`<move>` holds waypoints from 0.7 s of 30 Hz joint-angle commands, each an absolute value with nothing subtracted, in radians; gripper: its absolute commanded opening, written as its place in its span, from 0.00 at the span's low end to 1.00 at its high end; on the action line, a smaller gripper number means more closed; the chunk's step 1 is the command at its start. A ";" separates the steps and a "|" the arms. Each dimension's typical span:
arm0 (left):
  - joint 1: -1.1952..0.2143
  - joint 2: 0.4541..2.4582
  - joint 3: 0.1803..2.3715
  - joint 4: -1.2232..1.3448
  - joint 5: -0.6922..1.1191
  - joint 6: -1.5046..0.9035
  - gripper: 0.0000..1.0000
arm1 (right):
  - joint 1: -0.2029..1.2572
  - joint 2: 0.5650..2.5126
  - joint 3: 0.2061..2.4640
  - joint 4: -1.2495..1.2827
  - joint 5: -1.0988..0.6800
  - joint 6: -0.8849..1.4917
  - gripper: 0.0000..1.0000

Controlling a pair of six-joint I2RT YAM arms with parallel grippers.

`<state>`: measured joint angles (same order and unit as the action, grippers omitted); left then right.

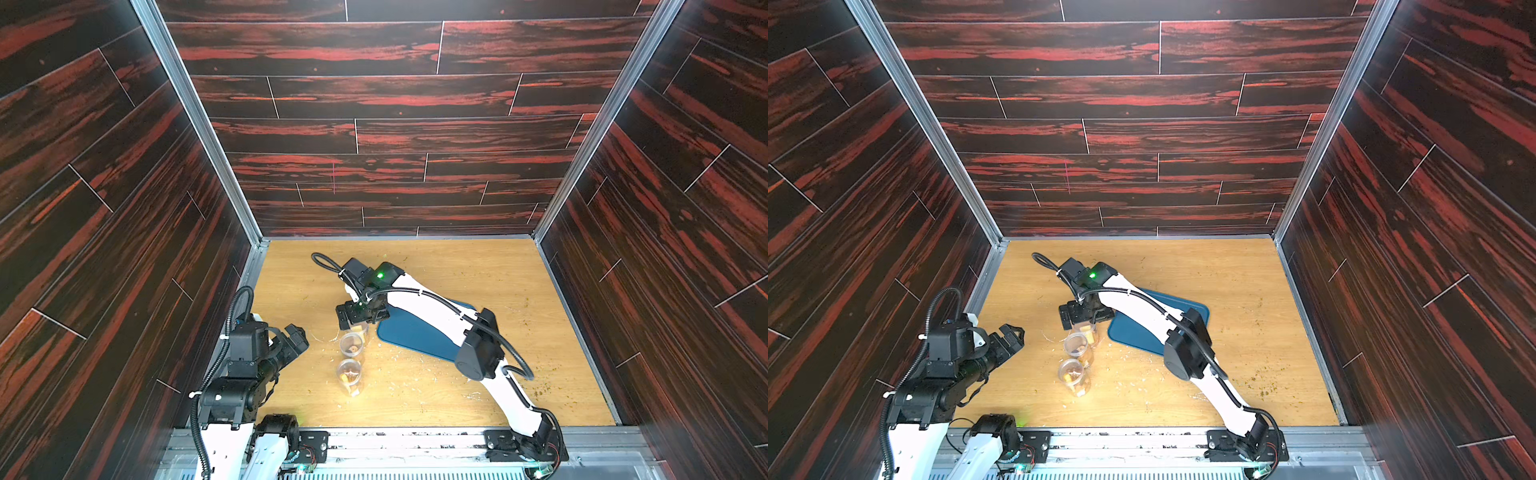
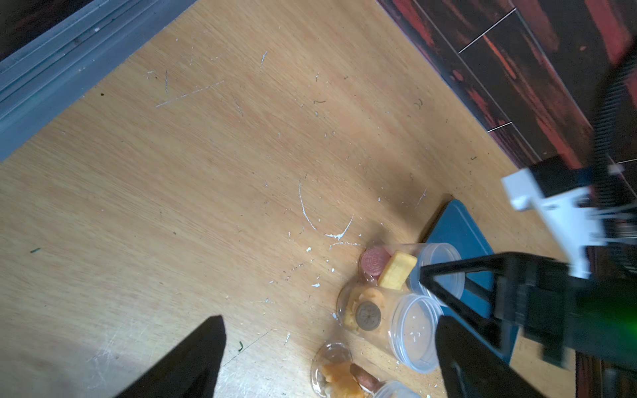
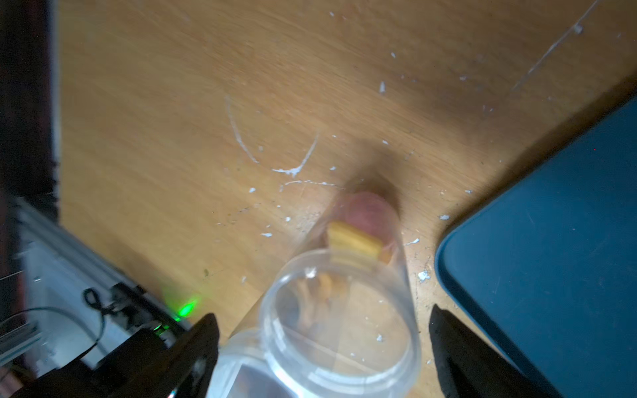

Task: Pour the cookies out of the jar
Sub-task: Pick up the jar from the center of the board.

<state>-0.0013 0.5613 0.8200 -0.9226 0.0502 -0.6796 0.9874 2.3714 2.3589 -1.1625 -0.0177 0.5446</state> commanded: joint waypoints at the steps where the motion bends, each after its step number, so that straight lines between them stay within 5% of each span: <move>1: -0.002 0.547 0.812 -0.956 0.034 -0.684 0.99 | 0.993 2.407 2.387 -1.210 0.034 0.559 0.99; 12: -0.002 0.545 0.813 -0.959 0.032 -0.685 0.99 | 0.991 2.459 2.429 -1.217 0.046 0.562 0.97; 21: -0.002 0.555 0.813 -0.950 0.033 -0.682 0.99 | 0.984 2.470 2.447 -1.226 0.046 0.574 0.85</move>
<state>-0.0013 0.5522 0.8196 -0.9287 0.0441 -0.6804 0.9859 2.4260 2.4256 -1.1904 0.0383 0.5545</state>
